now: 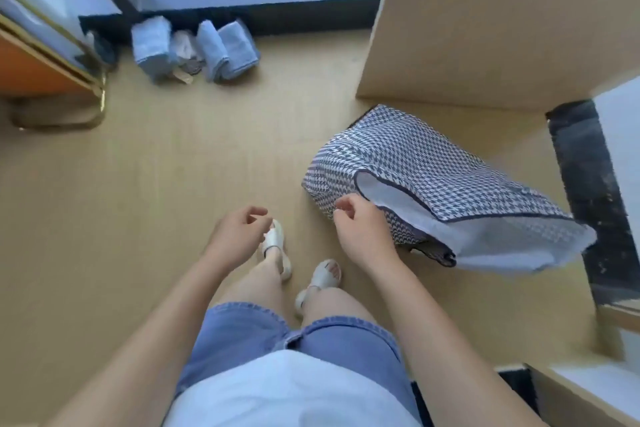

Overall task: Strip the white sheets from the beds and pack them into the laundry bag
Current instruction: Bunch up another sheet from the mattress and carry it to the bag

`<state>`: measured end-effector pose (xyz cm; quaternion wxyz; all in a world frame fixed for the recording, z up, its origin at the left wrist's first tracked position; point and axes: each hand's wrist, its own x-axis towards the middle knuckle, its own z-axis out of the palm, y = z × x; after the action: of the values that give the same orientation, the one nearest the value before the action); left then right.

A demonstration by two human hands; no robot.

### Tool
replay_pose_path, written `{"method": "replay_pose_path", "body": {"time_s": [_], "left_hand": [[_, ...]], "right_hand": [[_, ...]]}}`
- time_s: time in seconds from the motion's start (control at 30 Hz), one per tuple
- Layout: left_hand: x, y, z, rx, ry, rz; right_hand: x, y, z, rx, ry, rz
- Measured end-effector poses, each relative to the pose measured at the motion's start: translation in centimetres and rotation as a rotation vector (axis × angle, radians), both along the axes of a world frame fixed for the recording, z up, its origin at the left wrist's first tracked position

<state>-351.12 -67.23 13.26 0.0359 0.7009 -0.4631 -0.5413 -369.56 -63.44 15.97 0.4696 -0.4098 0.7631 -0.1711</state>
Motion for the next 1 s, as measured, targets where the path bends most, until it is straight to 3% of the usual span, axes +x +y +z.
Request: {"method": "replay_pose_path", "body": {"time_s": [0.2,0.4,0.67,1.0], "left_hand": [[11.1,5.4,3.2,-0.113,-0.080,0.127],[25.2,12.3,5.4,-0.162,-0.077,0.352],[47.7,22.2,5.4,-0.195,-0.133,0.720],[64.9,25.4,4.0,-0.168,-0.063,1.145]], "right_hand": [[10.2,-0.7,2.3,-0.107,0.085,0.422],[26.7,-0.9,3.0,-0.184,0.131,0.805],[51.8,3.1,2.9,-0.185,0.061,1.176],[75.0,2.7,3.1,-0.214,0.139,1.580]]}}
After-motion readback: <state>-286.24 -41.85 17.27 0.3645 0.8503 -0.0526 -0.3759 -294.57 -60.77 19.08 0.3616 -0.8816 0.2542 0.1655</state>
